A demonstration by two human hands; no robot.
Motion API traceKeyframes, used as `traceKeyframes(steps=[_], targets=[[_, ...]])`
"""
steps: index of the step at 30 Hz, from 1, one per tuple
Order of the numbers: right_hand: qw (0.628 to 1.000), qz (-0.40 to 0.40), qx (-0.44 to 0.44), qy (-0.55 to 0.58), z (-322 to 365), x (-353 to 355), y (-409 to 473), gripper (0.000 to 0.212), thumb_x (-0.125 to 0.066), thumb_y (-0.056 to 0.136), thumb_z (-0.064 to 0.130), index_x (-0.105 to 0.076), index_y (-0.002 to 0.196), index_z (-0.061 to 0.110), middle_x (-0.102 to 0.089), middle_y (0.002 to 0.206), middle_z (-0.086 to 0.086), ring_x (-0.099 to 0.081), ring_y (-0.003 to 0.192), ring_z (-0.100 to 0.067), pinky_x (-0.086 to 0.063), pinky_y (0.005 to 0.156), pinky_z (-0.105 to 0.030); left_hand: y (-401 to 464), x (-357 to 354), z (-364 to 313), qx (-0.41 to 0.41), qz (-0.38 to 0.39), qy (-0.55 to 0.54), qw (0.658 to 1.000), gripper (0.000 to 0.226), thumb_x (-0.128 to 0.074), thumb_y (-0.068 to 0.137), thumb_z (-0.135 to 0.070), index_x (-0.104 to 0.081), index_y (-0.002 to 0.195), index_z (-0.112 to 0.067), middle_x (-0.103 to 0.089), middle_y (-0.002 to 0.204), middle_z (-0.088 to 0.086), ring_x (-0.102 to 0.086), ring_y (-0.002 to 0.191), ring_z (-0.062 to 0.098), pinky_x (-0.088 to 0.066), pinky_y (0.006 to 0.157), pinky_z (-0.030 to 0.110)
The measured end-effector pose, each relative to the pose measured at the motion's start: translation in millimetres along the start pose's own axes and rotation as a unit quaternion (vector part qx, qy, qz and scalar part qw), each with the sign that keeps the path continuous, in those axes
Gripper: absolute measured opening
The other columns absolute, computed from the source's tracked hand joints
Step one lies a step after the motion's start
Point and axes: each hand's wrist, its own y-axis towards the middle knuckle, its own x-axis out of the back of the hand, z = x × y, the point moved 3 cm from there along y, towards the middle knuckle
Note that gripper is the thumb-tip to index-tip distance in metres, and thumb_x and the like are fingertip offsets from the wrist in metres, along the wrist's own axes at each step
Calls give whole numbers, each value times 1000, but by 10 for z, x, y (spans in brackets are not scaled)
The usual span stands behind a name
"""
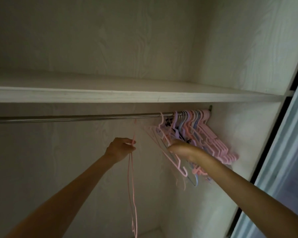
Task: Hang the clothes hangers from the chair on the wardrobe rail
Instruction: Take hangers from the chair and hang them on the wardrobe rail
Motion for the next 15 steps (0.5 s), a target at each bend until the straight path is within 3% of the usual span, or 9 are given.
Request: traceKeyframes(steps=[1,4,6,9,10,12,15], targets=[[996,9,21,-82,13,16,-4,23,-43,87,9,-50,110,8,-49,98,-12,-51,78,-22,-37,68,-26,21,6,-2,0,1,3,1000,27,-70,78,-12,-71,104,-18,-71,105,13,-66,101,26,-48,82,31],[971,63,70,-221,223,120,-165,8,-42,90,8,-49,90,7,-43,79,-6,-43,69,-17,-32,59,-28,66,-8,-20,6,14,14,1000,27,-71,78,-12,-71,105,-17,-71,103,12,-66,95,24,-50,85,31],[956,-31,140,-254,489,321,-207,16,-42,93,7,-56,86,9,-51,74,-4,-49,65,-15,-35,55,-26,104,-23,-53,-2,22,15,1000,28,-70,79,-10,-70,107,-13,-71,99,13,-64,89,20,-48,78,27],[913,-235,259,-210,689,558,-3,20,-49,93,18,-59,109,13,-62,106,-9,-59,97,-26,-46,72,-28,130,-38,-115,-13,30,13,999,28,-70,79,-10,-70,107,-11,-70,98,12,-63,88,20,-46,77,26],[900,-249,274,-229,691,558,113,34,-52,92,22,-51,124,12,-57,124,-12,-53,113,-29,-46,87,-33,143,-42,-133,-15,31,14,999,28,-69,80,-9,-70,108,-11,-70,99,12,-64,88,20,-46,76,25],[893,-189,271,-306,591,469,388,60,-56,90,31,-32,143,15,-38,147,-10,-36,134,-28,-31,110,-39,173,-56,-149,-20,34,17,999,28,-68,80,-9,-69,108,-11,-69,94,11,-64,85,21,-46,69,23],[875,-181,293,-340,461,450,621,64,-58,90,34,-30,144,17,-39,147,-8,-35,136,-26,-25,112,-38,208,-65,-159,-30,33,33,998,27,-68,80,-10,-69,108,-13,-70,94,11,-64,82,19,-46,66,21]])
